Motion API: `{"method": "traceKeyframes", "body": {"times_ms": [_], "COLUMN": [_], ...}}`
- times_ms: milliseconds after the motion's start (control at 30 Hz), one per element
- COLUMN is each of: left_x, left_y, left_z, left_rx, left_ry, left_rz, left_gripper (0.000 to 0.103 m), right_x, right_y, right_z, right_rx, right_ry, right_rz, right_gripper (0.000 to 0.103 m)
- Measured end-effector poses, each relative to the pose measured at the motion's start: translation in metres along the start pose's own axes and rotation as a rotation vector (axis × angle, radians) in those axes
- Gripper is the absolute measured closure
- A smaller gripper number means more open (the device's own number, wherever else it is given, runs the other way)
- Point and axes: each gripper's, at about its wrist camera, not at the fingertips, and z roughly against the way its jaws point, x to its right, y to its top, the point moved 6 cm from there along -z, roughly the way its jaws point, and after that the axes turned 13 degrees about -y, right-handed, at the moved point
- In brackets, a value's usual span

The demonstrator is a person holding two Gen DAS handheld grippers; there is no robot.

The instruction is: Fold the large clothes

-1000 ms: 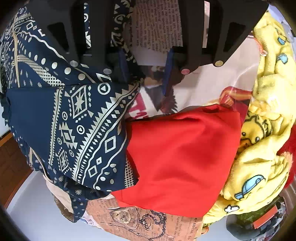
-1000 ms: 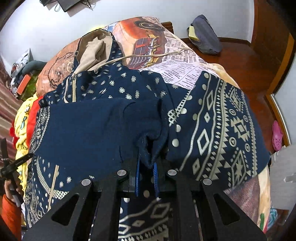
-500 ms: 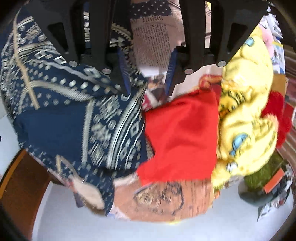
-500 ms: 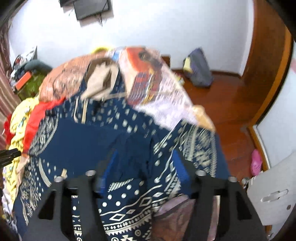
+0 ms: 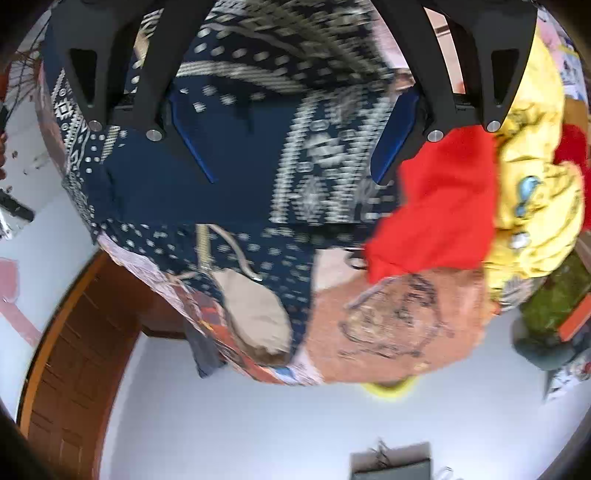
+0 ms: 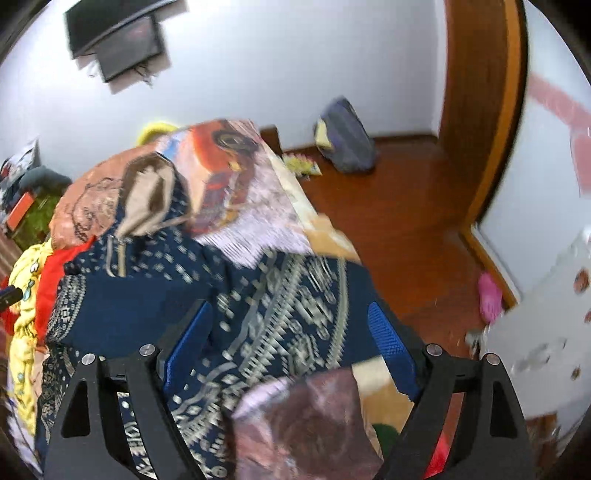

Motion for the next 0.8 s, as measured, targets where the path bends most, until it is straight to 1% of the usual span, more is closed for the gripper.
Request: {"method": "traceKeyframes", "body": {"times_ms": [67, 100, 167, 267, 333, 400, 500, 633, 700, 733, 767, 800], "left_x": [0.012, 0.019, 0.028, 0.041, 0.046, 0.050, 0.054, 0.053, 0.051, 0.050, 0.048, 0.046], "left_y": [0.000, -0.002, -0.006, -0.014, -0.018, -0.022, -0.025, -0.027, -0.028, -0.029, -0.029, -0.029], "left_z": [-0.017, -0.028, -0.043, -0.066, -0.076, -0.085, -0.094, -0.099, -0.100, -0.100, -0.100, -0.100], "left_rx": [-0.030, -0.051, -0.081, -0.127, -0.147, -0.166, -0.180, -0.190, -0.192, -0.192, -0.191, -0.190], "left_ry": [-0.019, -0.027, -0.043, -0.074, -0.079, -0.077, -0.078, -0.083, -0.082, -0.080, -0.078, -0.075], "left_rz": [-0.010, -0.017, -0.025, -0.031, -0.038, -0.047, -0.057, -0.052, -0.044, -0.039, -0.035, -0.028], "left_gripper": [0.019, 0.019, 0.019, 0.019, 0.019, 0.019, 0.019, 0.019, 0.019, 0.019, 0.019, 0.019], "right_x": [0.013, 0.022, 0.035, 0.054, 0.064, 0.070, 0.076, 0.078, 0.080, 0.080, 0.080, 0.081], "right_y": [-0.010, -0.018, -0.030, -0.044, -0.053, -0.058, -0.056, -0.051, -0.048, -0.045, -0.042, -0.039], "right_z": [-0.018, -0.033, -0.053, -0.077, -0.095, -0.107, -0.118, -0.131, -0.135, -0.136, -0.137, -0.139], "right_rx": [-0.069, -0.118, -0.184, -0.263, -0.310, -0.337, -0.340, -0.338, -0.328, -0.321, -0.316, -0.311], "right_ry": [0.015, 0.024, 0.040, 0.057, 0.083, 0.112, 0.160, 0.182, 0.171, 0.166, 0.156, 0.144], "right_rz": [-0.053, -0.095, -0.170, -0.271, -0.345, -0.406, -0.467, -0.522, -0.543, -0.550, -0.551, -0.553], "right_gripper": [0.019, 0.019, 0.019, 0.019, 0.019, 0.019, 0.018, 0.020, 0.026, 0.032, 0.043, 0.049]}}
